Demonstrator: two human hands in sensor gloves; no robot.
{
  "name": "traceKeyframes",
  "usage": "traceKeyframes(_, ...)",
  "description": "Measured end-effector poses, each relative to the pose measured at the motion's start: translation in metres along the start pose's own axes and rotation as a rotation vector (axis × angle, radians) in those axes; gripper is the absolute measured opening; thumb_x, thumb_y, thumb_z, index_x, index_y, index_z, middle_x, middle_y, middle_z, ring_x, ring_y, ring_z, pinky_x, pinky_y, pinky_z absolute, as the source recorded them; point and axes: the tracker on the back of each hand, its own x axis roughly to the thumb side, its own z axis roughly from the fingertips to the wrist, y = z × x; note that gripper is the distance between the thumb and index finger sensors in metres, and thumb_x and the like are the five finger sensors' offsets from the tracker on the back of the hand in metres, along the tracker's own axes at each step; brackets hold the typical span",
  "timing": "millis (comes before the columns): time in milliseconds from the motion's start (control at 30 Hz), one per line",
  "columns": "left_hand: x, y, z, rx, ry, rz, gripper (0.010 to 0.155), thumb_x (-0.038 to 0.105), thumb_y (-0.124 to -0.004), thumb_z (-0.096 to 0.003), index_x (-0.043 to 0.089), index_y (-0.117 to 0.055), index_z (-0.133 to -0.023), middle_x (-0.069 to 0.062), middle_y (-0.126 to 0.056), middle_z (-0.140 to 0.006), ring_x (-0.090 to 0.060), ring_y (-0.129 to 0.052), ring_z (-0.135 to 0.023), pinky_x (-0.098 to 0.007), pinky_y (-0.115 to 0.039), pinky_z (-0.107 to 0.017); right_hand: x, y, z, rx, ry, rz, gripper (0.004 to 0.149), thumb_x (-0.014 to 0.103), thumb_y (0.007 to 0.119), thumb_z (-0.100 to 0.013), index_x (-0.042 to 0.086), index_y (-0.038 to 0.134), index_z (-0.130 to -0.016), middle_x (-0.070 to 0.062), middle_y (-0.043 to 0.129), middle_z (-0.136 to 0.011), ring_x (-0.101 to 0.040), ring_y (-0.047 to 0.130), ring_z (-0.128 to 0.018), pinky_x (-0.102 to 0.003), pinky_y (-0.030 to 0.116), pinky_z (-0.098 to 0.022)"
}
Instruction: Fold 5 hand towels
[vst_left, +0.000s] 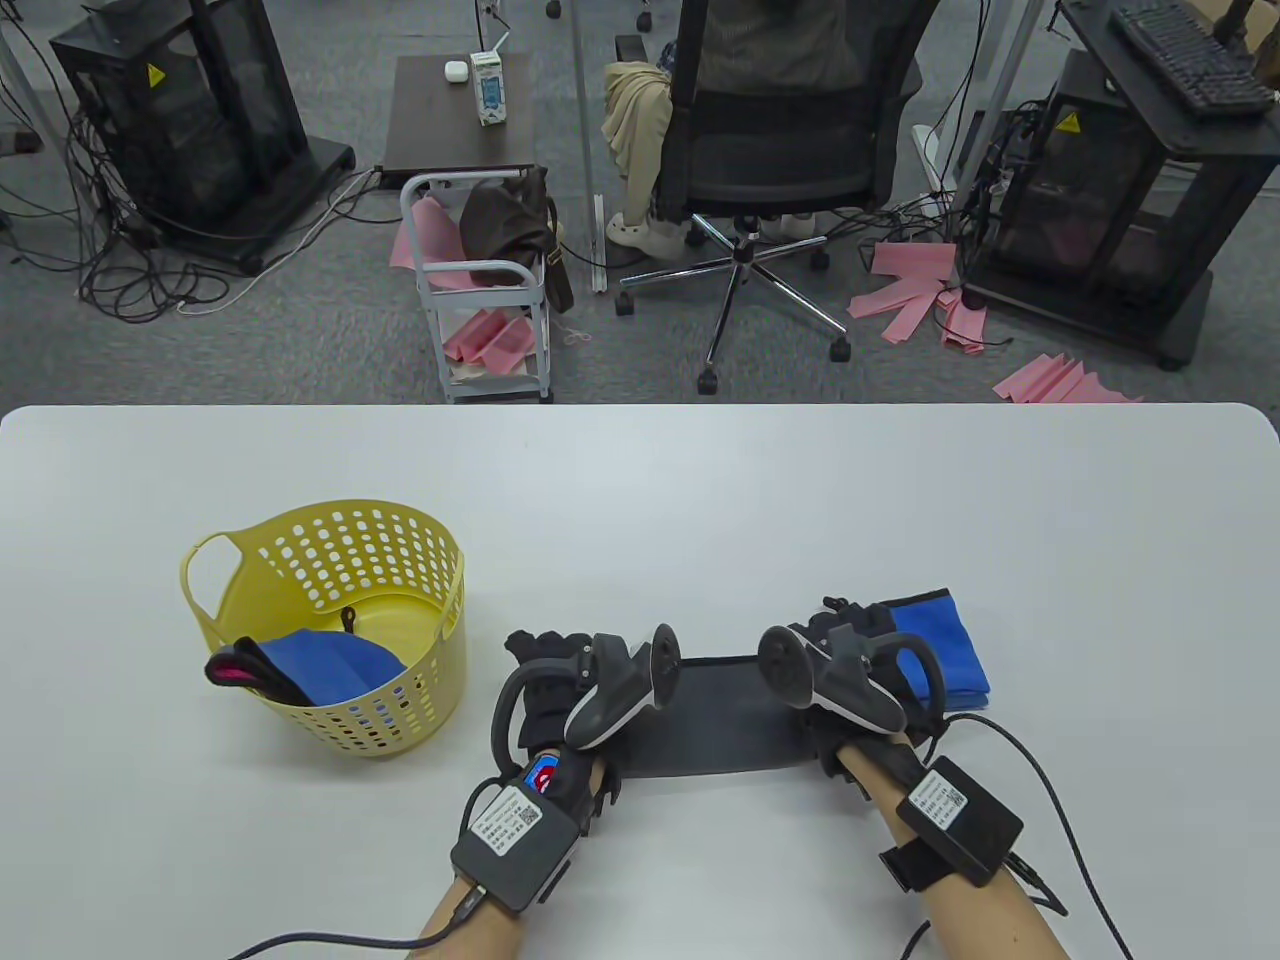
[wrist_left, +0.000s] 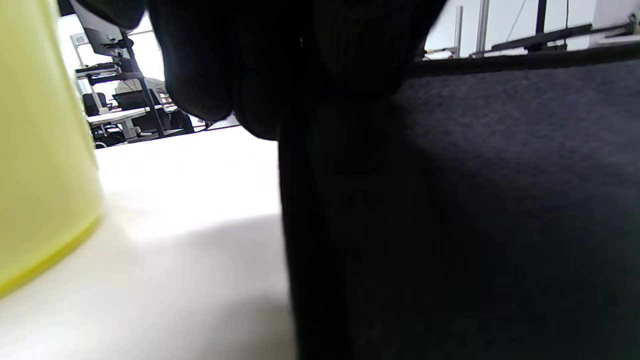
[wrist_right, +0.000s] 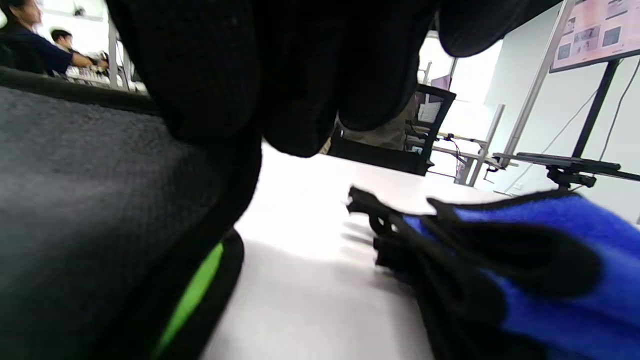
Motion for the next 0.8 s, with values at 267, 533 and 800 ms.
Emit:
traceKeyframes(267, 0.009, -0.023, -0.021, -0.051, 0.004, -0.048, 0.041, 0.042, -0.074, -0.0521, 0.029, -0.084, -0.090, -0.002, -0.095, -0.088, -0.036, -0.089, -0.090, -0.066, -0.056, -0.074, 0.009, 0.025, -0.014, 0.077, 0.010, 0.013, 0.036, 0.034, 0.089, -0.048, 0.024, 0.086, -0.083, -0.001, 0.093, -0.083, -0.034, 0.084, -0.079, -0.064, 0.058, -0.066)
traceKeyframes(533, -0.006, 0.004, 0.009, 0.056, -0.068, 0.144, 0.054, 0.045, -0.070, -0.0531, 0.028, -0.069, -0.104, -0.007, -0.084, -0.102, -0.039, -0.084, -0.094, -0.066, -0.056, -0.074, 0.006, -0.010, 0.001, 0.068, 0.008, -0.047, 0.048, 0.033, 0.078, -0.056, 0.014, 0.071, -0.100, -0.018, 0.071, -0.109, -0.046, 0.064, -0.095, -0.070, 0.048, -0.067)
traceKeyframes(800, -0.037, 0.022, 0.084, 0.082, -0.317, 0.415, 0.057, 0.045, -0.065, -0.0552, 0.026, -0.064, -0.109, -0.009, -0.075, -0.112, -0.040, -0.076, -0.103, -0.066, -0.054, -0.074, -0.003, -0.058, 0.074, 0.165, -0.048, -0.368, 0.064, 0.036, 0.064, -0.065, 0.001, 0.041, -0.113, -0.035, 0.039, -0.118, -0.060, 0.036, -0.100, -0.074, 0.041, -0.067)
